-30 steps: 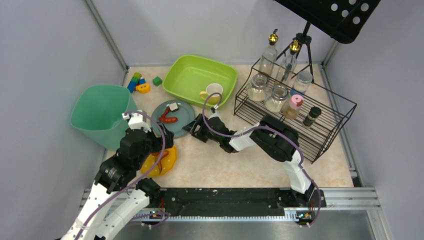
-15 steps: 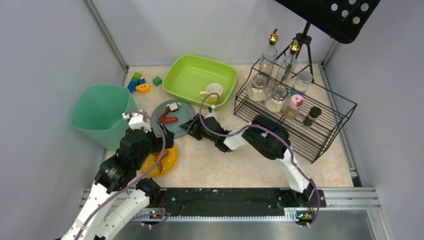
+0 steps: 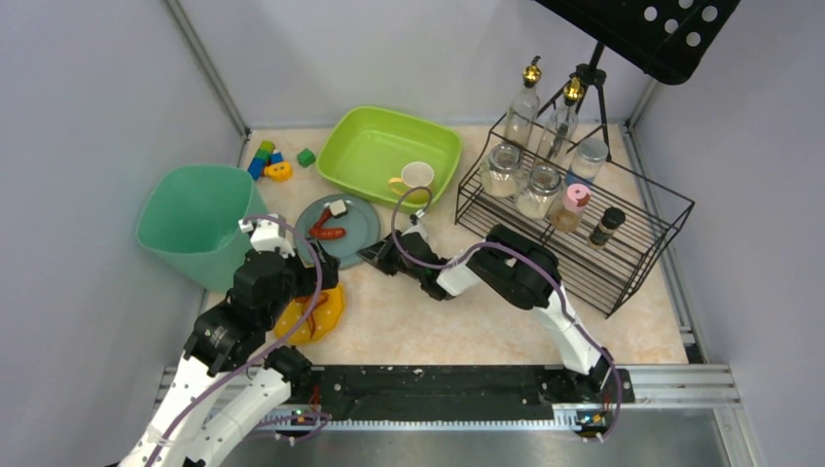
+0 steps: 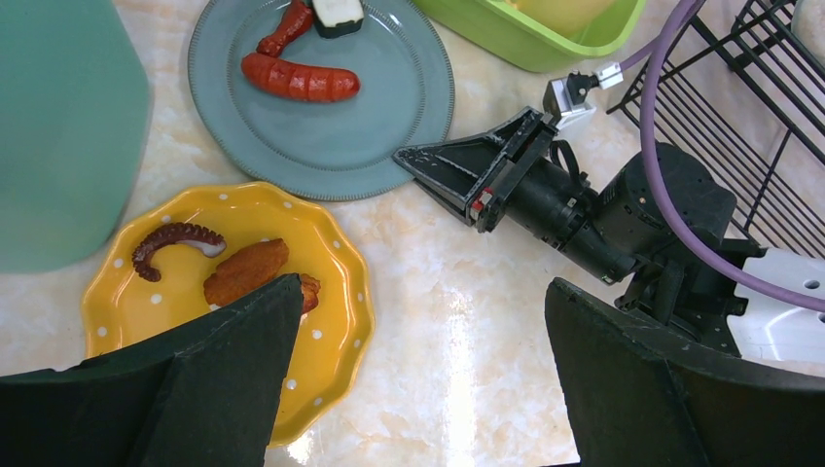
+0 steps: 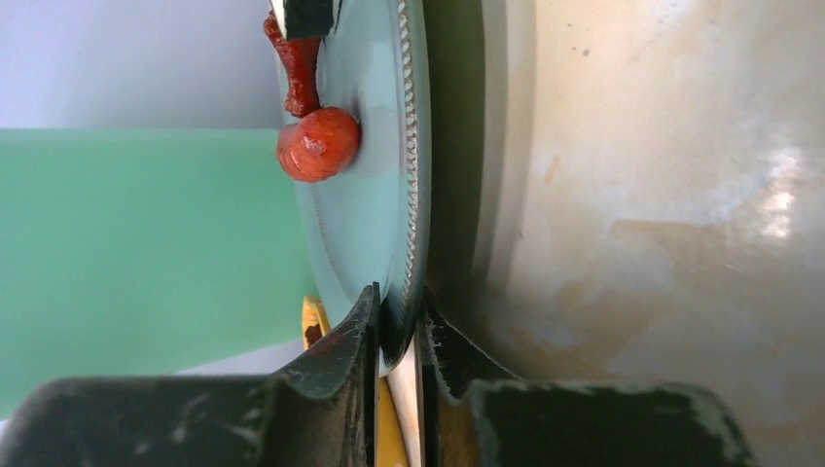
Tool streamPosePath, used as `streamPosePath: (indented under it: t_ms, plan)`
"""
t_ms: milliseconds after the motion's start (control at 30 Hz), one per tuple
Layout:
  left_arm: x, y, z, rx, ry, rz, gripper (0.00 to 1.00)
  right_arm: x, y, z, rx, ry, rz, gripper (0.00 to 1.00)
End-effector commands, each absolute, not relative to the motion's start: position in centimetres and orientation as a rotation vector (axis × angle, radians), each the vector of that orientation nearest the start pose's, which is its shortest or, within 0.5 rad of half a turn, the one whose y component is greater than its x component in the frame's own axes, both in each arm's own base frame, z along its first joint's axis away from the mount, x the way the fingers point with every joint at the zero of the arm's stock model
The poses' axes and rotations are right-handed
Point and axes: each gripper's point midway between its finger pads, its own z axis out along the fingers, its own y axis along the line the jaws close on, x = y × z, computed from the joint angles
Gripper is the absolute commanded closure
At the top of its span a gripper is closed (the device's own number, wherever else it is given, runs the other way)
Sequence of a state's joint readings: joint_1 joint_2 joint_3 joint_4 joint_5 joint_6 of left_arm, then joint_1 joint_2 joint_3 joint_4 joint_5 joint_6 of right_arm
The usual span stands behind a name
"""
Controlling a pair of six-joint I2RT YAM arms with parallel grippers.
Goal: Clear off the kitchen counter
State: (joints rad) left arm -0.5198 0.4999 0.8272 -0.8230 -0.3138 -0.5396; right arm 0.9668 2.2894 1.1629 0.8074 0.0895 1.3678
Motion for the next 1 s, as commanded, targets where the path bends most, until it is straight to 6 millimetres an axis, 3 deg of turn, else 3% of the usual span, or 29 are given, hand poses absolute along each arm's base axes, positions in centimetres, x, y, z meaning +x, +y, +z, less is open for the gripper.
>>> streamPosePath:
  t_ms: [0,67,500,767,967]
  plan:
    - [19.8,-7.3,22.9,-0.208,2.023,-0.340,0.01,30.4,48.4,-0.6,0.518,2.191,1.330,0.93]
    - [19.8,-7.2,22.9,-0.210,2.024,-0.339,0.01,30.3,47.8,-0.6,0.532,2.185,1.329,1.00]
    - [20.0,-7.3,22.4,-0.214,2.046,-0.323,0.01,27.6,42.4,0.6,0.566,2.148,1.334,1.00]
    - [21.2,-6.5,20.9,-0.330,2.114,-0.211,0.02,24.5,38.1,1.8,0.567,2.142,1.353,1.00]
    - [22.9,-8.0,19.2,-0.463,2.142,-0.259,0.03,21.3,34.1,1.6,0.593,2.158,1.355,1.00]
